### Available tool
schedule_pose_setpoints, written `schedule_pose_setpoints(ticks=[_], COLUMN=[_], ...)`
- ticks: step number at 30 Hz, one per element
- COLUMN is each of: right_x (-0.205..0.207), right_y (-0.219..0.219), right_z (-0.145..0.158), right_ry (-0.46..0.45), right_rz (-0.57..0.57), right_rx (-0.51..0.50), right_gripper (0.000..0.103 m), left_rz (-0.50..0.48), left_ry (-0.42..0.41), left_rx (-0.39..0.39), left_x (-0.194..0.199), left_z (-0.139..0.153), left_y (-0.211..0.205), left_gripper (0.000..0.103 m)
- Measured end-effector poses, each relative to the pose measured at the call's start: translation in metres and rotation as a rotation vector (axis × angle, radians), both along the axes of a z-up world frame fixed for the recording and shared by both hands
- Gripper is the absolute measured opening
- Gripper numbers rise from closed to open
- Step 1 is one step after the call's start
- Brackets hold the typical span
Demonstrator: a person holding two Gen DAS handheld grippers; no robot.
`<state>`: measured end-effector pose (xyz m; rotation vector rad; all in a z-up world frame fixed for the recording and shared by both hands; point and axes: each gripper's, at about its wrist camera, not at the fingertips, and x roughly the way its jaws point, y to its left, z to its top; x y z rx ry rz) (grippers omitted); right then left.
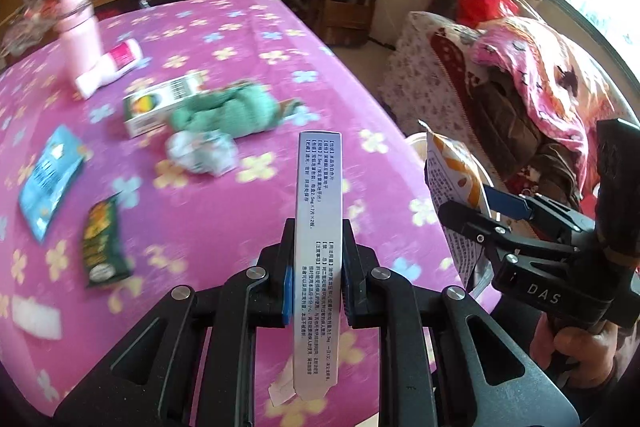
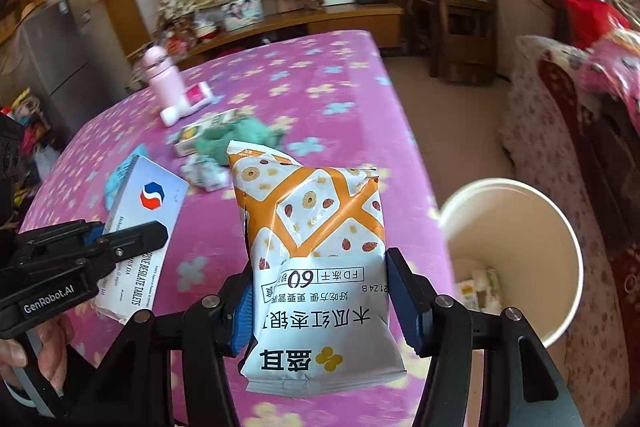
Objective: Collect trash
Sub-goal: 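Carry the wrapper and the white box over the white bucket with both tools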
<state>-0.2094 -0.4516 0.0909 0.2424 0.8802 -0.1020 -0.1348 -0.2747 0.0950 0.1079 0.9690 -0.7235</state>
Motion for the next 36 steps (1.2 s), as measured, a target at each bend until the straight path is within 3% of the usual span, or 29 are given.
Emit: schedule_pose_setpoints(ticks=[17, 36], right_x=[-0.045, -0.062], right_y=[-0.101, -0.156], right_z=[-0.014, -0.040], right_ry=[0.036, 0.086], right_rz=[-0.203, -0.317], right_rx=[0.024, 0.033], right_gripper=[0.057, 0.058], left_rz=[-0.140, -0.225], left_ry=[-0.003, 0.066], left_rx=[0.004, -0.028], left_x=[-0.012, -0.021], left_z=[-0.006, -0.026], left_y=[-0.118, -0.201], left_gripper=[0.016, 0.016])
